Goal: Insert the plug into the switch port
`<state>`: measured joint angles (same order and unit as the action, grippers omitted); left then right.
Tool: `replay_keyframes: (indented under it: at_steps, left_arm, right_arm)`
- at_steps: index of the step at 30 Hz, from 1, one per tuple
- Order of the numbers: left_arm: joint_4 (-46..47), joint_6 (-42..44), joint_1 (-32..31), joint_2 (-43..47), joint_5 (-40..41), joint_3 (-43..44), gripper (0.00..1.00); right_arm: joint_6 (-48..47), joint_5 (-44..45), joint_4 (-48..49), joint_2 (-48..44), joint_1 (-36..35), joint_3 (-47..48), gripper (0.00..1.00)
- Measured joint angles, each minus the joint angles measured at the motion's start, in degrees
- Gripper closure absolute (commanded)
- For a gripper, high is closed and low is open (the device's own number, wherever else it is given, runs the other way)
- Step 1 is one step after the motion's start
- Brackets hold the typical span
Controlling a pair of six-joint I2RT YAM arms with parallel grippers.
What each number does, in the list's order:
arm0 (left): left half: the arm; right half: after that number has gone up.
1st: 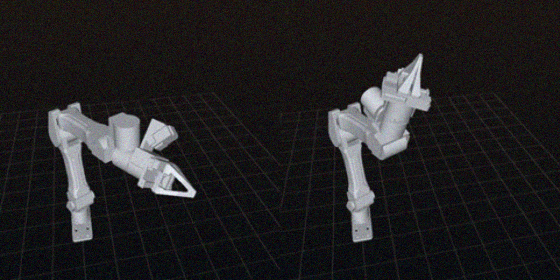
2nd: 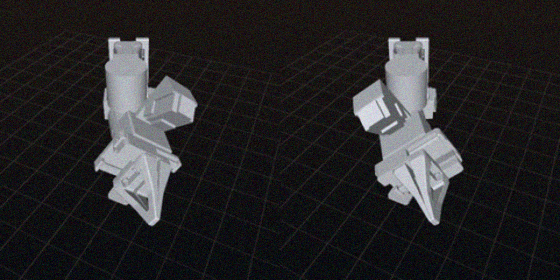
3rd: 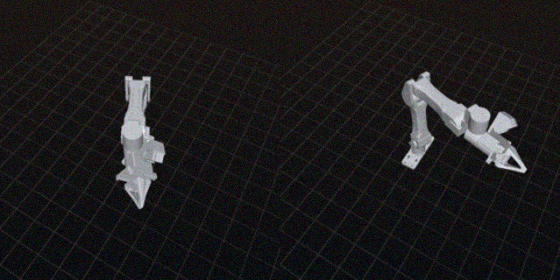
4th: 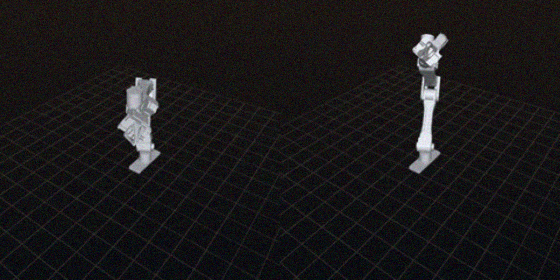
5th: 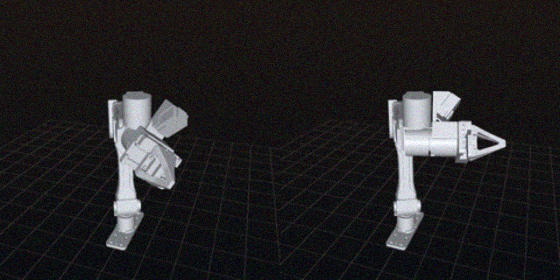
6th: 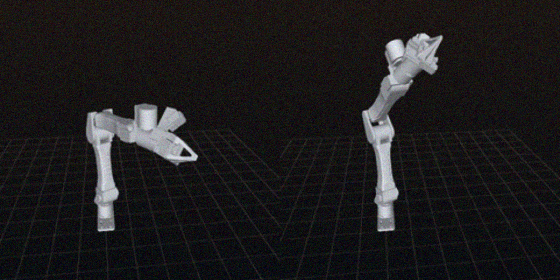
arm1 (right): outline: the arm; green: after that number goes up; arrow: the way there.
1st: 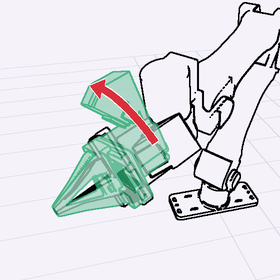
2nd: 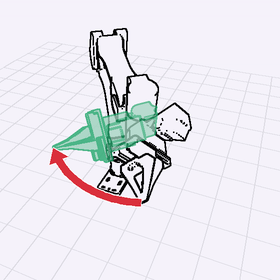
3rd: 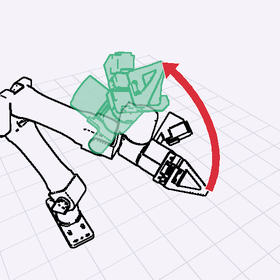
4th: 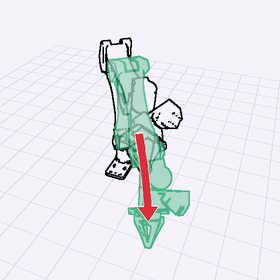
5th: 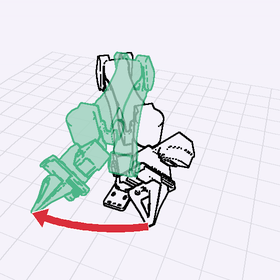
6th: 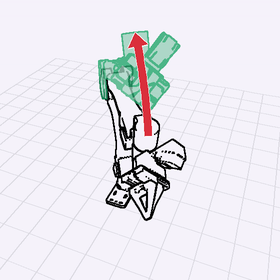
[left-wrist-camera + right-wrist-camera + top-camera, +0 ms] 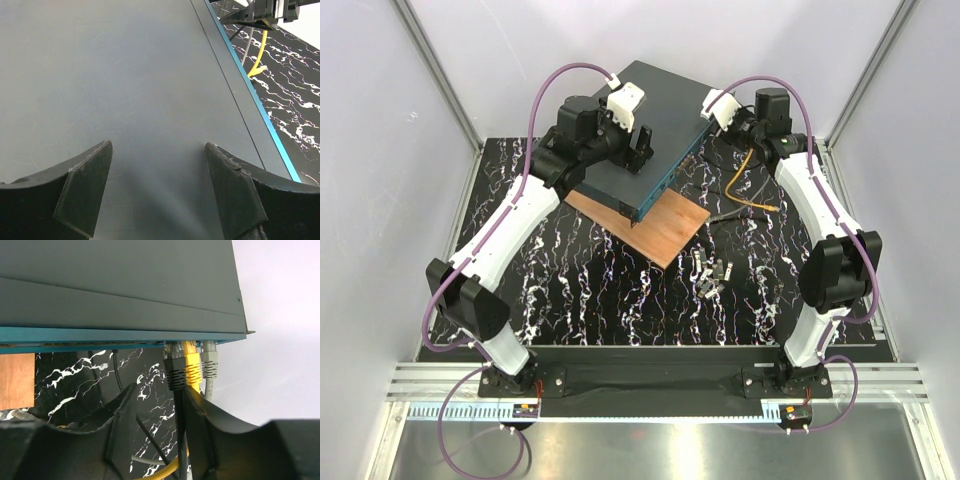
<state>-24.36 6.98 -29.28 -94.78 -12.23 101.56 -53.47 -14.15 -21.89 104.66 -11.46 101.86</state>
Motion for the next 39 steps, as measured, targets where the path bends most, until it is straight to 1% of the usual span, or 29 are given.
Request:
replay_keyframes:
  at_steps: [6, 9, 10, 13, 19, 28, 36, 39]
  left_arm:
    - [0.00, 0.00, 0.00, 0.00, -0.02, 0.00, 0.20]
    - [0.00, -0.02, 0.00, 0.00, -0.04, 0.00, 0.20]
    - [0.00, -0.02, 0.00, 0.00, -0.04, 0.00, 0.20]
    - [0.00, -0.04, 0.00, 0.00, -0.07, 0.00, 0.21]
    - [0.00, -0.37, 0.00, -0.02, -0.20, 0.00, 0.21]
    - [0.02, -0.66, 0.00, -0.02, -0.46, 0.00, 0.21]
    - [0.00, -0.85, 0.00, -0.11, -0.68, 0.13, 0.21]
    - [0.00, -0.85, 0.00, -0.22, -0.79, 0.35, 0.21]
  right_arm:
    - [0.17, -0.83, -0.17, -0.63, 0.02, -1.22, 0.39]
    - [0.20, -1.77, 0.22, -1.31, 0.22, -2.34, 0.36]
    - [0.20, -2.12, 0.31, -1.49, 0.37, -2.62, 0.32]
    - [0.50, -3.43, 0.42, -1.92, 0.74, -3.28, 0.30]
    - [1.14, -5.66, 0.55, -2.49, 1.66, -3.85, 0.28]
    - [2.69, -9.42, 0.44, -2.80, 2.93, -3.85, 0.23]
    - [3.17, -12.15, -0.04, -4.13, 4.74, -3.85, 0.25]
    - [2.67, -11.37, 2.99, -4.55, 6.47, -3.45, 0.25]
